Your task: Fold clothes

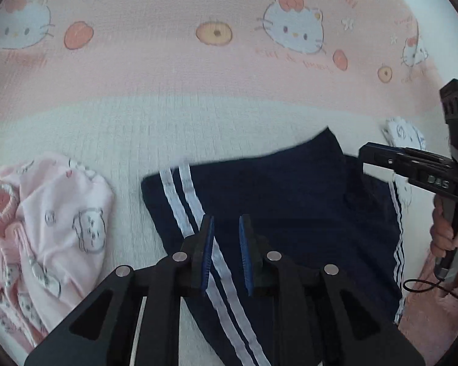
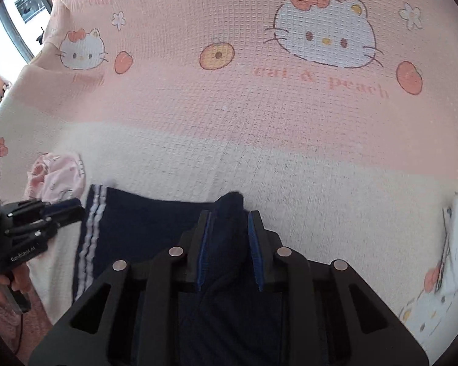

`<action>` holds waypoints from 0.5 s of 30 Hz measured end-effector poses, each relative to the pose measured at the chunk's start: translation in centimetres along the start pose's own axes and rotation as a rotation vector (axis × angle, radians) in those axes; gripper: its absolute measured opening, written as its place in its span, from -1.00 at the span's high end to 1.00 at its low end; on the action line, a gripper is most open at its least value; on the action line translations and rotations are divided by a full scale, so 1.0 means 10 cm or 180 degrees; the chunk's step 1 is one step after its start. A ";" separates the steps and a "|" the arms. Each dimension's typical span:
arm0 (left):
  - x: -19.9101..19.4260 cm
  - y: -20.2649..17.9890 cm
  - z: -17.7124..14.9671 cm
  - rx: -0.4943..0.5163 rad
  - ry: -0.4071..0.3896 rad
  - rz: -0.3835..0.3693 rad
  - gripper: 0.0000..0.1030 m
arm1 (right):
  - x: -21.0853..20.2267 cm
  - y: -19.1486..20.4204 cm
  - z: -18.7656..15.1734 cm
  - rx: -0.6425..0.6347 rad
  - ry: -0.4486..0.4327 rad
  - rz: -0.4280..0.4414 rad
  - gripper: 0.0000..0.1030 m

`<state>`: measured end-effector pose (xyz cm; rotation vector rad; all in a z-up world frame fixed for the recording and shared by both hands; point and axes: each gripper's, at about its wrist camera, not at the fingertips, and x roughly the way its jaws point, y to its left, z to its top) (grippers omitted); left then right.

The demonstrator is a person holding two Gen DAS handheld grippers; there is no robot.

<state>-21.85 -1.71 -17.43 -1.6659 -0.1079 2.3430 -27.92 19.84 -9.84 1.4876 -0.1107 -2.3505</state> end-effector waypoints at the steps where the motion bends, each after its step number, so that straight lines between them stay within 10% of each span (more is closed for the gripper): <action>1: -0.01 -0.04 -0.09 -0.0029 0.0125 0.0028 0.64 | -0.10 0.02 -0.11 0.0090 0.0044 0.0078 0.51; 15: -0.49 -0.58 -1.48 0.0200 0.0491 -0.0015 0.60 | -0.60 0.42 -2.10 0.0044 0.0596 -0.0288 0.48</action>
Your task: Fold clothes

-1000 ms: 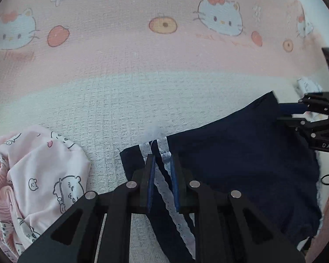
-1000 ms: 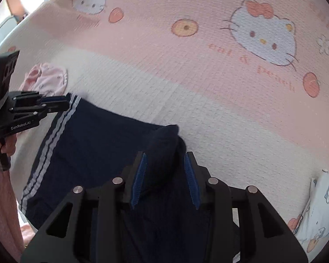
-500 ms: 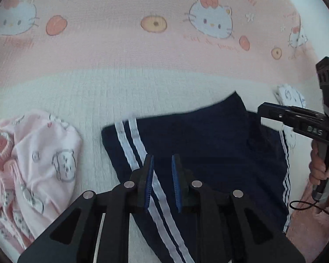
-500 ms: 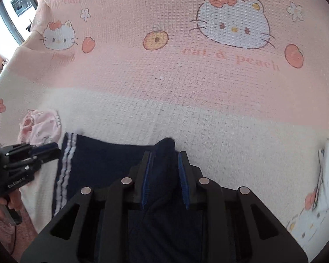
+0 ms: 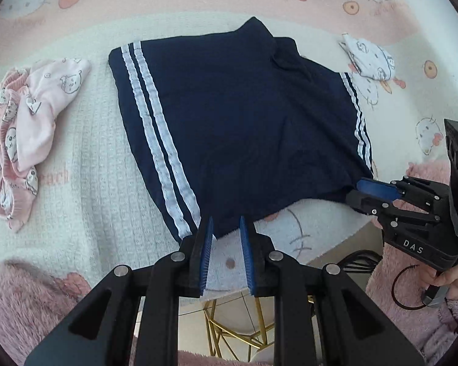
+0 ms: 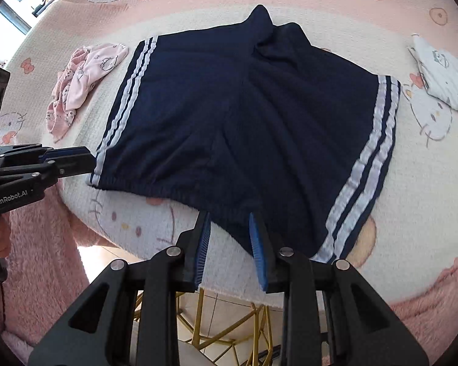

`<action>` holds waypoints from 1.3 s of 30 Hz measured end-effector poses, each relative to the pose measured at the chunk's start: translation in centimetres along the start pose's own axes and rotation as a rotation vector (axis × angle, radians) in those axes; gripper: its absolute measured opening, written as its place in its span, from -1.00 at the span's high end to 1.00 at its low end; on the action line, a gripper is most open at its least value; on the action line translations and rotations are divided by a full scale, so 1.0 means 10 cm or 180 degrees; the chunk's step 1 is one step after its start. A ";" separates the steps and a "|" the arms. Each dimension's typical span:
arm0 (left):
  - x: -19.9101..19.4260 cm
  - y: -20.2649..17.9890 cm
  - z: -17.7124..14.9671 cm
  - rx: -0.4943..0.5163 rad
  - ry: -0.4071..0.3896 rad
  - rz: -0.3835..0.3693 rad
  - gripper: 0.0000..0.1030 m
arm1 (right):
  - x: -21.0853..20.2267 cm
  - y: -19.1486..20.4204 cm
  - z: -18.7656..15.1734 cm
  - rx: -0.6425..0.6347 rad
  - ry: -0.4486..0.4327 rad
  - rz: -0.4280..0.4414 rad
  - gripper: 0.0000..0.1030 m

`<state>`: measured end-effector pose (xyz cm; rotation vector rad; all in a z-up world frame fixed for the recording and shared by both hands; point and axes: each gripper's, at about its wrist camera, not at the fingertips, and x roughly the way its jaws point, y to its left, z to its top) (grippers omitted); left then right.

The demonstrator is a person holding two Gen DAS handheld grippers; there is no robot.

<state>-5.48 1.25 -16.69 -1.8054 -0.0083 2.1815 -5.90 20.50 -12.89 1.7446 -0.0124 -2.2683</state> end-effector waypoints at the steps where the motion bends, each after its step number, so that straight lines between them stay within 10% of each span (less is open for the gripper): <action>1: 0.08 0.00 0.02 -0.0013 0.0050 0.0058 0.60 | -0.02 -0.04 -0.05 0.0046 -0.0036 -0.0054 0.47; 16: 0.28 0.03 -0.10 -0.0063 0.0169 0.0413 0.60 | -0.02 -0.59 -0.22 0.0606 -0.0231 0.0356 0.20; 21: 0.19 0.10 -0.12 -0.0192 0.0104 0.0319 0.60 | 0.09 -0.51 -0.21 0.0396 -0.0003 0.0048 0.25; 25: -0.02 0.06 -0.07 -0.0164 -0.0092 0.0154 0.60 | -0.24 -0.76 -0.18 0.0757 -0.0289 0.0548 0.22; 39: 0.30 -0.83 1.62 0.0658 -0.0642 -0.0192 0.60 | -0.13 -1.96 0.77 0.0967 -0.0526 0.0097 0.22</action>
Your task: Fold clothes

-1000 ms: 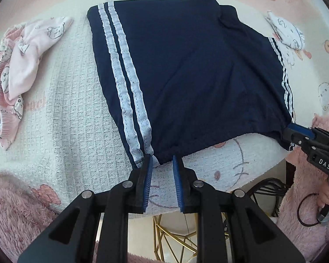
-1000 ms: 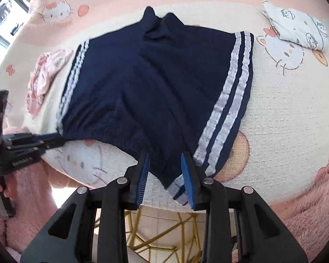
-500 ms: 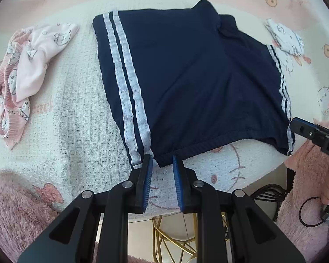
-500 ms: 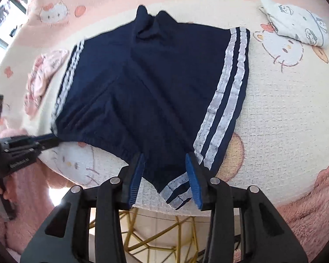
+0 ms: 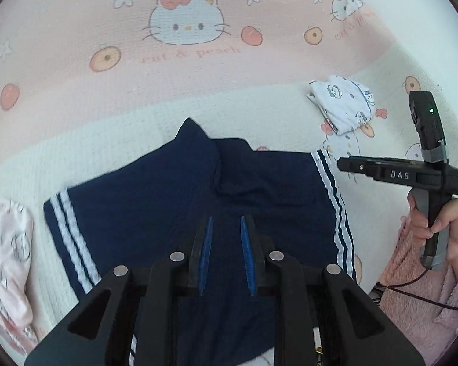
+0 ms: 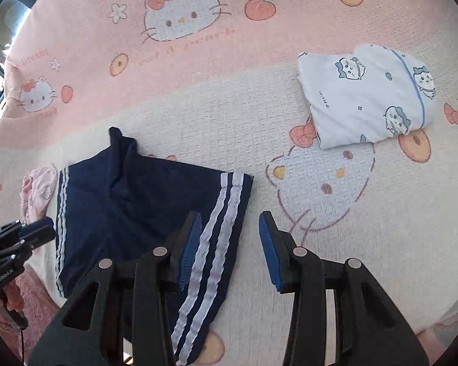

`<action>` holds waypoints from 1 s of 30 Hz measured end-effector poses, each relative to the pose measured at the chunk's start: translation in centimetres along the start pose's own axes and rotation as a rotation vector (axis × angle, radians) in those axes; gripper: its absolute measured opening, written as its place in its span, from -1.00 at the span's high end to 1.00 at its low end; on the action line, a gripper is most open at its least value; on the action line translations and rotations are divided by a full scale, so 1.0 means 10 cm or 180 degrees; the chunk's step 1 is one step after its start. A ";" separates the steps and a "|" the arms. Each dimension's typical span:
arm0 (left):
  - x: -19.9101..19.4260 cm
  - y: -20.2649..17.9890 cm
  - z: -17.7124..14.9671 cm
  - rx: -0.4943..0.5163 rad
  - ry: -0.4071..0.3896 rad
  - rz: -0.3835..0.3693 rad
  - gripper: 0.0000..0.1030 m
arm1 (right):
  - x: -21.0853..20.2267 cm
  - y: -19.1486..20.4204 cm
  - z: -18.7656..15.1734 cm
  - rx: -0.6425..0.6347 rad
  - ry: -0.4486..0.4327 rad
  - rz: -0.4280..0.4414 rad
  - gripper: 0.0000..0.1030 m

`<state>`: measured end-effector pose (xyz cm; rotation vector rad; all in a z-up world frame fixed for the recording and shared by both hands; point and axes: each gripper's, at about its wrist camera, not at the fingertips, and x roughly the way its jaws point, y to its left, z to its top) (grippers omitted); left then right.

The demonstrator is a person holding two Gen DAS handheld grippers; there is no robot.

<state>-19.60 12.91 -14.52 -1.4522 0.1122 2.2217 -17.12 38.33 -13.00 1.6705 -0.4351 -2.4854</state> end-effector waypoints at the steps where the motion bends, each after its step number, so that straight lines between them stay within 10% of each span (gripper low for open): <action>1: 0.09 -0.01 0.09 0.0040 0.0014 0.0004 0.60 | 0.09 -0.04 0.04 0.0033 0.0020 0.0027 0.21; 5: 0.37 0.04 0.26 0.0043 0.0115 0.0022 0.60 | 0.42 0.02 0.07 -0.0143 0.0157 0.0080 0.25; 8: 0.51 0.10 0.31 -0.0054 0.0136 -0.0013 0.60 | 0.44 0.18 0.07 -0.0496 0.0133 0.0125 0.93; 18: 0.54 -0.10 0.39 0.0284 -0.0085 -0.0317 0.59 | 0.10 -0.33 -0.19 0.0018 0.0067 -0.0151 0.93; 26: 1.00 -0.19 0.60 0.0585 0.0499 0.0502 0.59 | 0.04 -0.33 -0.19 0.0266 0.0075 0.0038 0.88; 30: 0.93 0.03 0.61 0.0311 0.0532 0.0517 0.59 | 0.01 -0.41 -0.11 0.0400 -0.0003 0.0073 0.61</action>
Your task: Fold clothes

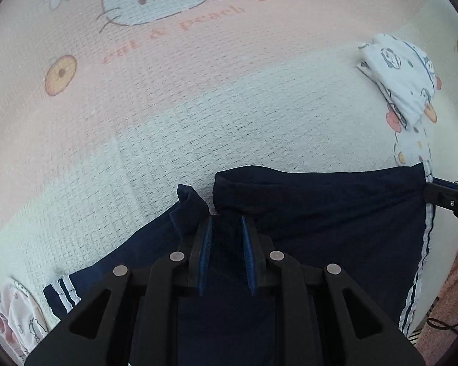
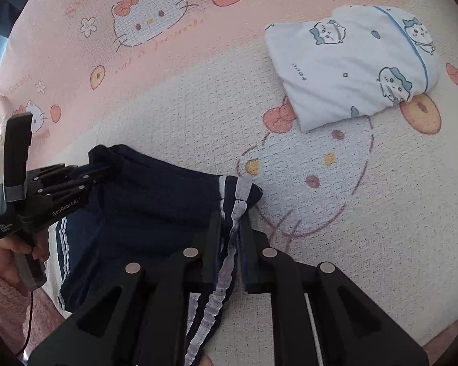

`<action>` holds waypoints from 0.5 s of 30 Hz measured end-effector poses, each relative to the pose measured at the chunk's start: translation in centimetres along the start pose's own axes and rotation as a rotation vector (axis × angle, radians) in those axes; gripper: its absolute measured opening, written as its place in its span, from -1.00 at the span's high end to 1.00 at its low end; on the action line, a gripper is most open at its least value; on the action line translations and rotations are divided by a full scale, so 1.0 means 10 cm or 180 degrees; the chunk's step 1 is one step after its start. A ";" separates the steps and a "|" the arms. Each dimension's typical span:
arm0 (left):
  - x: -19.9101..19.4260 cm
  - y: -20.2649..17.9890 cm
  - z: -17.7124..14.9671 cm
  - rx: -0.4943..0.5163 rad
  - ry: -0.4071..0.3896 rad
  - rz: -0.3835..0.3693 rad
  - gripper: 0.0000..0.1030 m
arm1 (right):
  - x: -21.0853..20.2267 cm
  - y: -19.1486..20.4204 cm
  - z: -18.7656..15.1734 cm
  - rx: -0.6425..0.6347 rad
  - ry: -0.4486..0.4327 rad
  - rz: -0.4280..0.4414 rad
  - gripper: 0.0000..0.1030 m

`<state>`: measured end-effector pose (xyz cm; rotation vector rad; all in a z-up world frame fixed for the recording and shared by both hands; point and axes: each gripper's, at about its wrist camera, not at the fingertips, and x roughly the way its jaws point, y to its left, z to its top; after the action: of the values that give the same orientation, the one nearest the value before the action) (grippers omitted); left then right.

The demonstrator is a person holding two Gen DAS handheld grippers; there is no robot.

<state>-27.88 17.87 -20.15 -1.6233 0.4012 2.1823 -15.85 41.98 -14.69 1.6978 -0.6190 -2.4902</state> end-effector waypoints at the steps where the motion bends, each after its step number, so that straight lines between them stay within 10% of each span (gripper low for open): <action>1: -0.01 0.03 -0.01 -0.0020 -0.0003 0.0001 0.59 | 0.01 -0.01 0.04 0.0039 -0.0009 0.0027 0.57; 15: 0.09 0.02 0.20 0.0225 -0.0144 -0.0225 0.57 | 0.27 0.10 0.19 -0.0232 0.0043 -0.0077 0.44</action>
<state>-29.86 18.75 -20.40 -1.5247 0.3971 2.1245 -18.75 40.87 -16.11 1.7050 -0.5029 -2.4827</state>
